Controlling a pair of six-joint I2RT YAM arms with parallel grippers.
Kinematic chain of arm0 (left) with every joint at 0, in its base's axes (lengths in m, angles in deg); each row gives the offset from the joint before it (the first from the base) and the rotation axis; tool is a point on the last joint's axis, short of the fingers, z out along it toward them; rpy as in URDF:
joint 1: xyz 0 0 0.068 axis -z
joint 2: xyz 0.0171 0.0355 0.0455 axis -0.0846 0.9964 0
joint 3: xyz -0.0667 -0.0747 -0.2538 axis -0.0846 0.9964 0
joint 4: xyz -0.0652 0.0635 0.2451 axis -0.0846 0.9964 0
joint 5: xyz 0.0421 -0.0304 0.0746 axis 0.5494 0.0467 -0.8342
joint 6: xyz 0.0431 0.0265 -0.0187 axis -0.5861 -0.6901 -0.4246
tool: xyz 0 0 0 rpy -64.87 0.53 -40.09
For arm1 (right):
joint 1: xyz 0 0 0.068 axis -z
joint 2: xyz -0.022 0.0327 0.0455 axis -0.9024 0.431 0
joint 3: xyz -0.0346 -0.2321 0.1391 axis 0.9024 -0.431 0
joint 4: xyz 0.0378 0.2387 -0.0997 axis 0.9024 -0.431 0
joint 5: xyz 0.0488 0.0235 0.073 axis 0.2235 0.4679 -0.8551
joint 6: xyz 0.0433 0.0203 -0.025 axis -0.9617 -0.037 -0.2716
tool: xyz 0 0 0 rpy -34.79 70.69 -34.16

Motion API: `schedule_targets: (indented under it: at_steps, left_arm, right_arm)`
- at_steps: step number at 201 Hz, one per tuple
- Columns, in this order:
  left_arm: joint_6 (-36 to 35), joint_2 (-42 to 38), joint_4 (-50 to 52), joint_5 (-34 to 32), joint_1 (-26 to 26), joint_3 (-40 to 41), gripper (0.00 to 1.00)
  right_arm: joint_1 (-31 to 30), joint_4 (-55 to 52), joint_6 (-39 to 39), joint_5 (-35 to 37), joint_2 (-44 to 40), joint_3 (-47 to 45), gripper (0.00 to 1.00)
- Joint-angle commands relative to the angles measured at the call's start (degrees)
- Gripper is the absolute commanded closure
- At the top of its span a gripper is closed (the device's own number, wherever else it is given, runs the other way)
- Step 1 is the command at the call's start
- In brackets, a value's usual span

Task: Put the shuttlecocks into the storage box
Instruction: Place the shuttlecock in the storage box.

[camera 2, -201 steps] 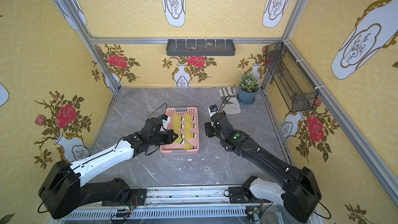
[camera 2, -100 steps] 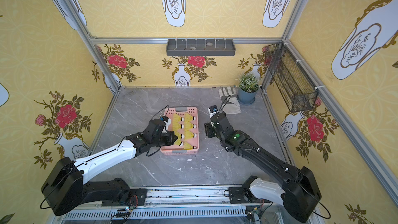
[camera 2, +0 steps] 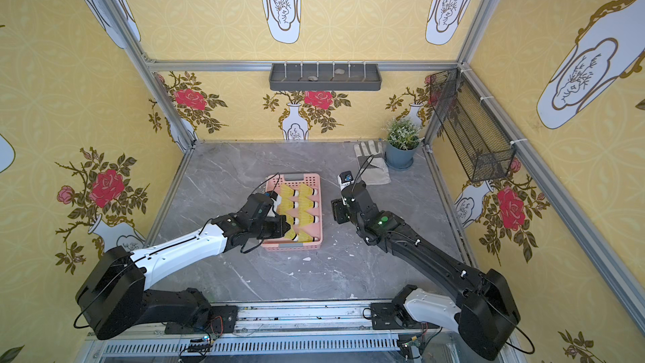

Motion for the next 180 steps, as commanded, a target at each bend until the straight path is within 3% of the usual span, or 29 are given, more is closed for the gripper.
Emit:
schedule_targets:
  at_steps: [1,106,180]
  left_arm:
    - [-0.70,0.88,-0.22,0.72,0.03,-0.46,1.00]
    - [-0.20,3.70,-1.57,1.30,0.12,-0.31,1.00]
    - [-0.28,3.32,0.52,-1.64,0.37,-0.53,0.73]
  right_arm:
    - [0.00,2.45,-0.68,-0.08,-0.19,-0.28,0.36]
    - [0.20,2.30,-0.77,-0.61,-0.08,-0.66,0.36]
    - [0.40,2.31,-0.77,-0.52,0.12,-0.70,0.36]
